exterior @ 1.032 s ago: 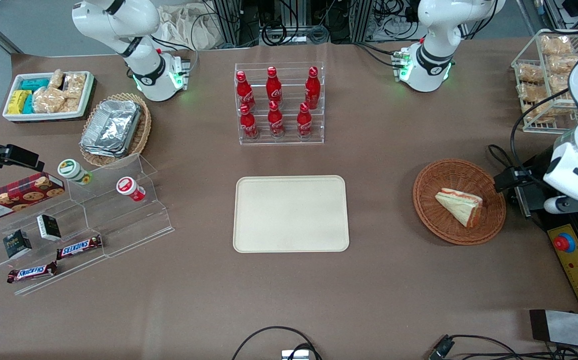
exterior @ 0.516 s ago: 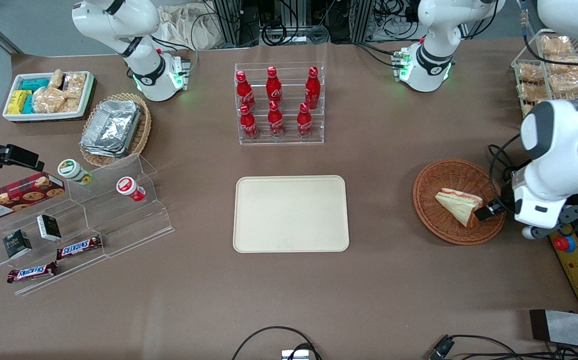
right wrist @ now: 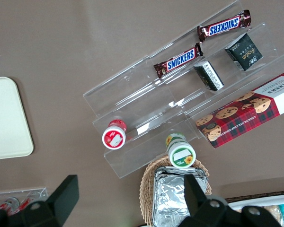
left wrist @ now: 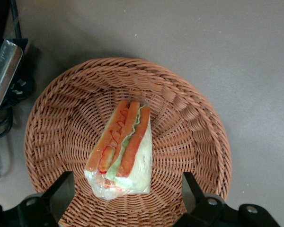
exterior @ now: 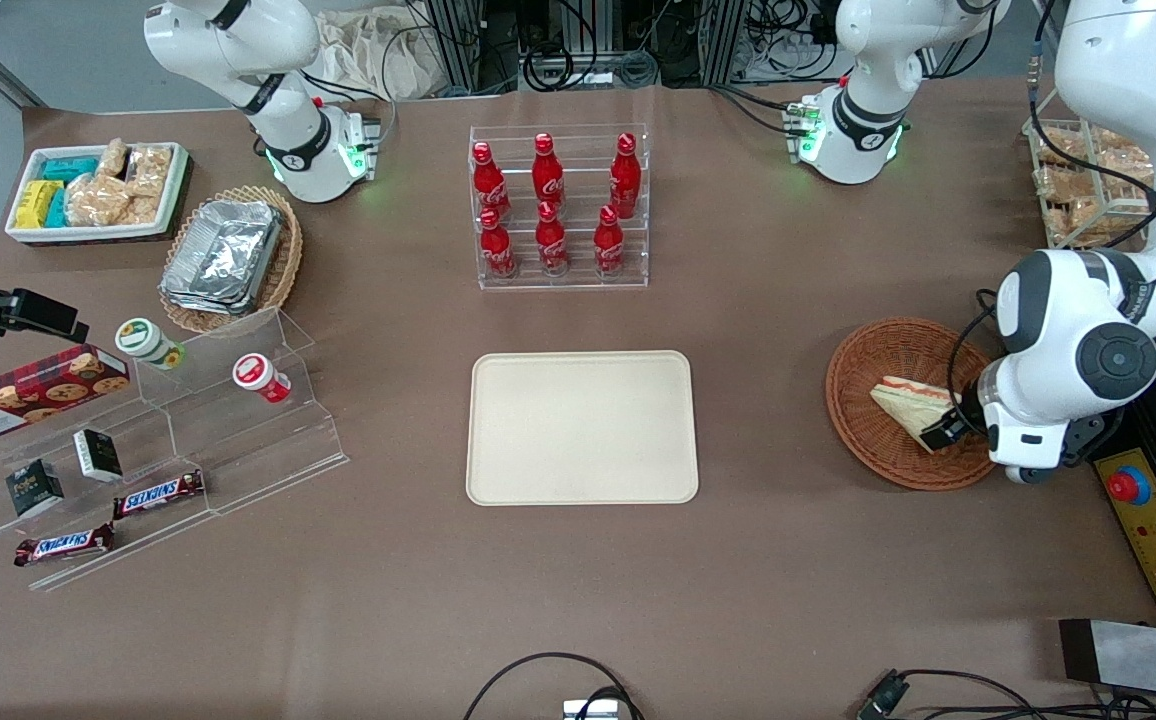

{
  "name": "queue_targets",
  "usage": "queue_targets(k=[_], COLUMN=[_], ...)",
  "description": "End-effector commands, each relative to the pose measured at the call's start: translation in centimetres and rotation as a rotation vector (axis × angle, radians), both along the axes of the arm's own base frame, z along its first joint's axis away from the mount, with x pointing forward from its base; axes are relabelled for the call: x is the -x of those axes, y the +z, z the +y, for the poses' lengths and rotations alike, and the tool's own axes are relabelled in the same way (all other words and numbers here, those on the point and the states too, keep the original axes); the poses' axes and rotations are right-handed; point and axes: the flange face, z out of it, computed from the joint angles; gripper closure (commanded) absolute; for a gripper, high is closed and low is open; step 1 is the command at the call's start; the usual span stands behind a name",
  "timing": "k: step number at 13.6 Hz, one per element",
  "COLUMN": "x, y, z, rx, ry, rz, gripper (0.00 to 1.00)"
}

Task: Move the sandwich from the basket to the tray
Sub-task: 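Lower the left gripper and grasp the wrapped triangular sandwich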

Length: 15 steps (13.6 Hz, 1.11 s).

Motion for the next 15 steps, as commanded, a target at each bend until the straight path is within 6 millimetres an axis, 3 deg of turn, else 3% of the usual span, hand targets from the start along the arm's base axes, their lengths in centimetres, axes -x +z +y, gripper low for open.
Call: queue_targets(k=[1, 11, 12, 14, 15], x=[0.9, 2.5, 2.5, 2.5, 2.3], y=[-1.3, -6.9, -7.4, -7.5, -7.2], z=[0.2, 0.6, 0.7, 0.5, 0.4], rx=[-0.014, 0.009, 0.010, 0.012, 0.010], ry=[0.019, 0.016, 0.009, 0.005, 0.015], rz=[-0.017, 0.036, 0.047, 0.051, 0.041], gripper=[0.00, 0.03, 0.20, 1.00, 1.00])
